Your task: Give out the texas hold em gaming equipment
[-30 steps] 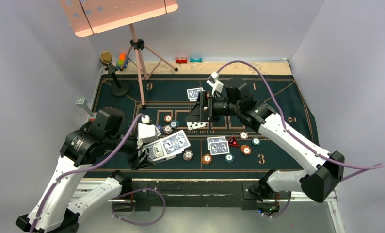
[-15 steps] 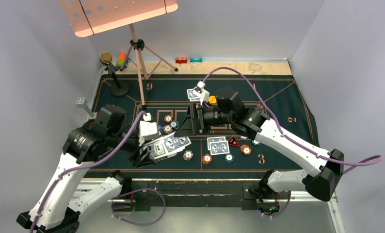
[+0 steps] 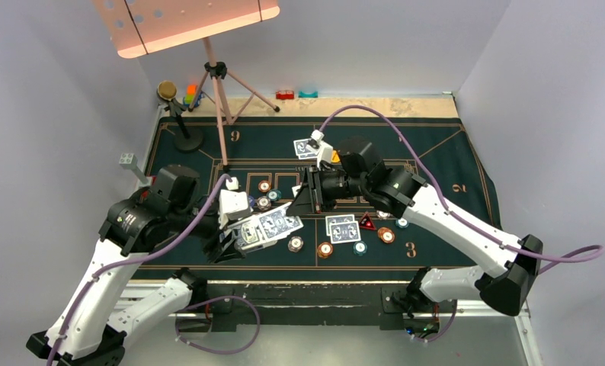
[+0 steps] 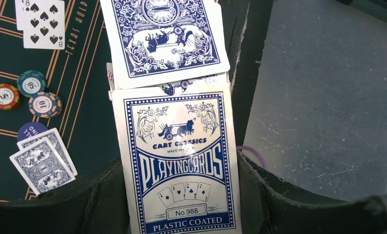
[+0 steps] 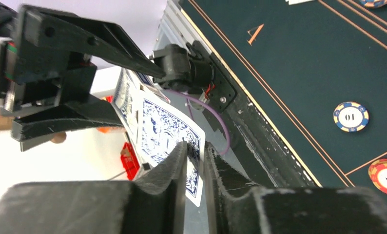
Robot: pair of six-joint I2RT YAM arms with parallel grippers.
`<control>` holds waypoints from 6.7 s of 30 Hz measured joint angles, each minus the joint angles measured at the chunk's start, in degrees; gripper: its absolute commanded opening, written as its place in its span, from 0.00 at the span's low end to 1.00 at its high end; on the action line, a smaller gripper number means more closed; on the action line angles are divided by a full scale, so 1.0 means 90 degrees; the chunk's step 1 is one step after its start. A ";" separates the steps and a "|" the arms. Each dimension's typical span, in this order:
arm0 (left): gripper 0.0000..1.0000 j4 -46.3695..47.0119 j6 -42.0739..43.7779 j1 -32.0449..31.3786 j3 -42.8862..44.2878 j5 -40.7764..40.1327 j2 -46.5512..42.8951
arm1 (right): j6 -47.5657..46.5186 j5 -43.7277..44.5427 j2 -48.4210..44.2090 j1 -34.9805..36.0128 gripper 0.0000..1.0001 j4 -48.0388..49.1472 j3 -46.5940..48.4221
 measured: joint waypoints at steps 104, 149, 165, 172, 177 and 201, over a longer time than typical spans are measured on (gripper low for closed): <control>0.00 -0.0049 0.0002 0.0000 0.0015 0.0022 -0.0187 | -0.1817 0.6018 0.6805 0.1010 0.34 -0.2861 0.4639; 0.00 0.0376 -0.0311 0.0000 -0.0180 0.0041 -0.0117 | -0.0114 -0.0143 0.0211 0.0432 0.93 0.0551 0.0223; 0.00 0.0389 -0.0335 0.0000 -0.0180 0.0017 -0.0066 | -0.0206 0.0211 0.0486 0.0546 0.43 0.0083 0.0374; 0.00 0.0391 -0.0335 0.0000 -0.0180 0.0034 -0.0068 | -0.0476 0.0712 0.0406 0.0510 0.38 -0.0442 0.0704; 0.00 0.0386 -0.0335 0.0000 -0.0180 0.0034 -0.0080 | -0.0624 0.0993 0.0403 0.0512 0.33 -0.0724 0.0884; 0.00 0.0381 -0.0333 0.0000 -0.0180 0.0056 -0.0204 | -0.0486 0.1166 -0.0627 -0.0826 0.00 -0.0714 0.1141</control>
